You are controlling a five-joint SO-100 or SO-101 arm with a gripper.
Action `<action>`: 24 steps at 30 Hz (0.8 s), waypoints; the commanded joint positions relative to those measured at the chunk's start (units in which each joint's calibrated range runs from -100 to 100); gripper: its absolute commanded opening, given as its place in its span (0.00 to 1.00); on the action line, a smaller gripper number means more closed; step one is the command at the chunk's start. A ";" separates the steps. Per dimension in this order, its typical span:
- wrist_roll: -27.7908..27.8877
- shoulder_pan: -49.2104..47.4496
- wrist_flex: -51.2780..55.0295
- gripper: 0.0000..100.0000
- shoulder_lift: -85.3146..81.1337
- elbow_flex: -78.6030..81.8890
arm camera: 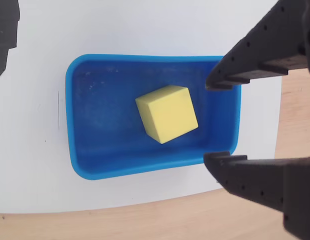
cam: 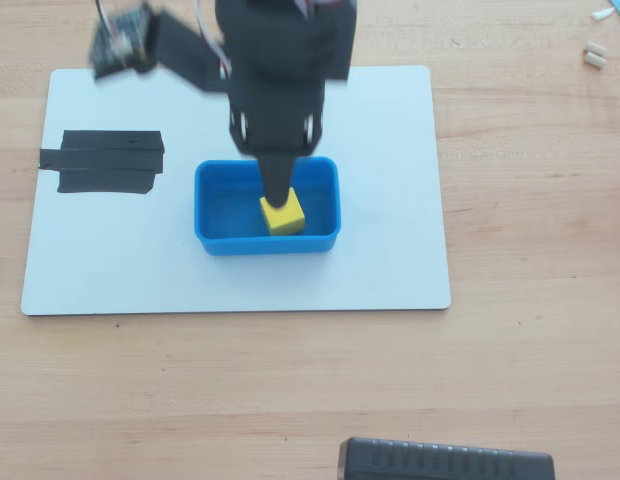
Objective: Pick up yellow cube and drop it in the blue rectangular bin
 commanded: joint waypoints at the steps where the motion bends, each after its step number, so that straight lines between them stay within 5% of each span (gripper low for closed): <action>1: -0.15 0.43 2.66 0.11 -12.51 1.26; 4: -0.20 1.29 2.57 0.00 -20.04 7.26; 24: 2.20 2.66 -19.80 0.00 -66.39 66.81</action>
